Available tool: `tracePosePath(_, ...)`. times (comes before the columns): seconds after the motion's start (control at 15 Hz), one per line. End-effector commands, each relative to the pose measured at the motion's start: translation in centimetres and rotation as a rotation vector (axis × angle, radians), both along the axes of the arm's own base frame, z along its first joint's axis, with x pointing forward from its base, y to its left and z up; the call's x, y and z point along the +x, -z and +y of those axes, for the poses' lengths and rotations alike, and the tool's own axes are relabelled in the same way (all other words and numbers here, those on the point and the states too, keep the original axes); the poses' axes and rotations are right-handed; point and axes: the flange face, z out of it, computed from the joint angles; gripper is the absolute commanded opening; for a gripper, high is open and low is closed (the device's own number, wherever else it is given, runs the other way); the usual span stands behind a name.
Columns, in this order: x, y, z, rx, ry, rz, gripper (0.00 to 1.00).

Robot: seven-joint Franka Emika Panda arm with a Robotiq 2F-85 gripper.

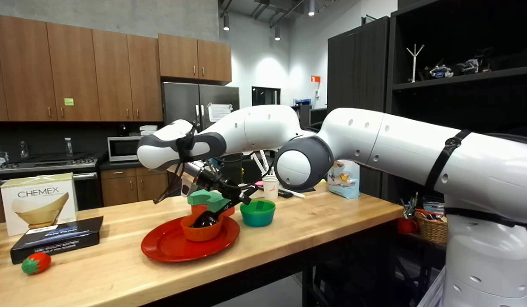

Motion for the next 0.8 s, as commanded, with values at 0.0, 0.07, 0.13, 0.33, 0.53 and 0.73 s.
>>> tracePosePath(0.0,0.6,-2.4,0.1,-0.054,-0.033,-0.082,0.01)
tracePosePath(0.07,0.8,-2.8,0.2,-0.061,-0.042,-0.102,0.01)
tracePosePath(0.13,1.0,-3.2,0.3,-0.066,-0.053,-0.119,0.01)
tracePosePath(0.33,1.2,-4.3,1.4,-0.082,-0.099,-0.180,0.01)
tracePosePath(0.53,1.3,-4.9,2.3,-0.093,-0.134,-0.218,0.01)
tracePosePath(0.73,1.4,-4.8,3.0,-0.110,-0.165,-0.236,0.01)
